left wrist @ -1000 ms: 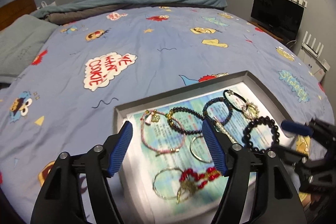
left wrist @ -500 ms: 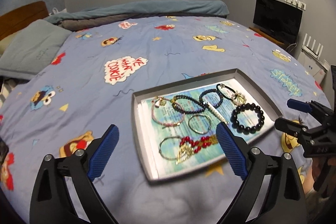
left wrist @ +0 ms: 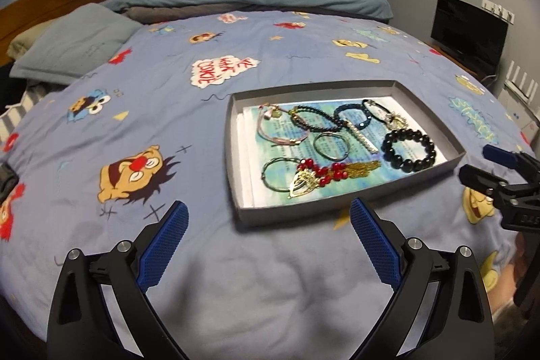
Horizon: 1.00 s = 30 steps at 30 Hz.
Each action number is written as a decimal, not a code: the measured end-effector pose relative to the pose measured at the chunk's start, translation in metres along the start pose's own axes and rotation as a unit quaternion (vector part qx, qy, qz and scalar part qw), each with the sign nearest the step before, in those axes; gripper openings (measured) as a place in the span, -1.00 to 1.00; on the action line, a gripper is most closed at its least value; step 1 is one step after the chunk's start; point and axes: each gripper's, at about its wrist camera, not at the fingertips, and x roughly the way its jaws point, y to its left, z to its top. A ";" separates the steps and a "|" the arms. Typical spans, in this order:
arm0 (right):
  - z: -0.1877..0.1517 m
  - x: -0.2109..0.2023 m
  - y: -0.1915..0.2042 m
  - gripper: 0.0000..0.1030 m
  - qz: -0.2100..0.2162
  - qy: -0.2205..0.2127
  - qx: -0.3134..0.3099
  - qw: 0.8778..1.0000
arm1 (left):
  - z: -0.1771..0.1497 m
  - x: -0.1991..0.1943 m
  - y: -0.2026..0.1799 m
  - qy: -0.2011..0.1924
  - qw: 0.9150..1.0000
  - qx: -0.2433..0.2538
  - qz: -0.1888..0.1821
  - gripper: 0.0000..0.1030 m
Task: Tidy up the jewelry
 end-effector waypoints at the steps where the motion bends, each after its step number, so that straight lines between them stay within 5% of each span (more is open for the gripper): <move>1: -0.001 0.000 0.000 0.90 0.000 0.000 0.001 1.000 | -0.003 0.002 -0.002 0.001 1.000 0.003 0.001 0.86; 5: -0.006 0.005 0.004 0.90 0.008 0.005 0.000 1.000 | -0.010 0.010 -0.006 0.004 1.000 0.015 0.022 0.86; 30: -0.008 0.009 0.006 0.90 0.006 0.010 -0.003 1.000 | -0.014 0.014 -0.011 0.014 1.000 0.020 0.016 0.87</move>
